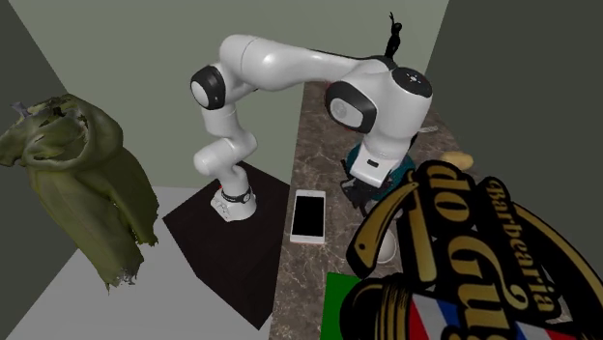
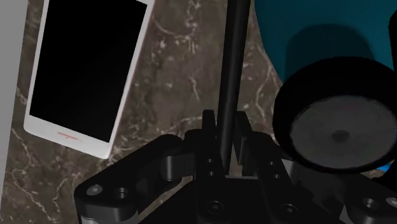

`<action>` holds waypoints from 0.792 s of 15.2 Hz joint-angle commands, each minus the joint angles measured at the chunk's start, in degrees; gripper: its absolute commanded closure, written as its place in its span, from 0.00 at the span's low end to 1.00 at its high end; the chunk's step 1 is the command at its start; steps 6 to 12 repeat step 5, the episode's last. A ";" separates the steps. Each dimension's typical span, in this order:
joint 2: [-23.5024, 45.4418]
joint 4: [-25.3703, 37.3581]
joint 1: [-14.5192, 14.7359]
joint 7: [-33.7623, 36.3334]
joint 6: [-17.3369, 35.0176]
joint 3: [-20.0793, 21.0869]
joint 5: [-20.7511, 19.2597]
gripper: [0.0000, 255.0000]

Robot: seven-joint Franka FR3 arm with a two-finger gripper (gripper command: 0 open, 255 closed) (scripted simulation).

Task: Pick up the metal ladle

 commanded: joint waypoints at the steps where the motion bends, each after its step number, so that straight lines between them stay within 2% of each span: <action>1: 0.12 2.17 -0.05 0.09 -1.39 -0.05 -0.02 1.00; 3: 0.62 4.40 -0.02 0.18 -3.11 -0.03 -0.06 1.00; 12: 0.65 4.56 -0.01 0.19 -3.24 -0.03 -0.07 1.00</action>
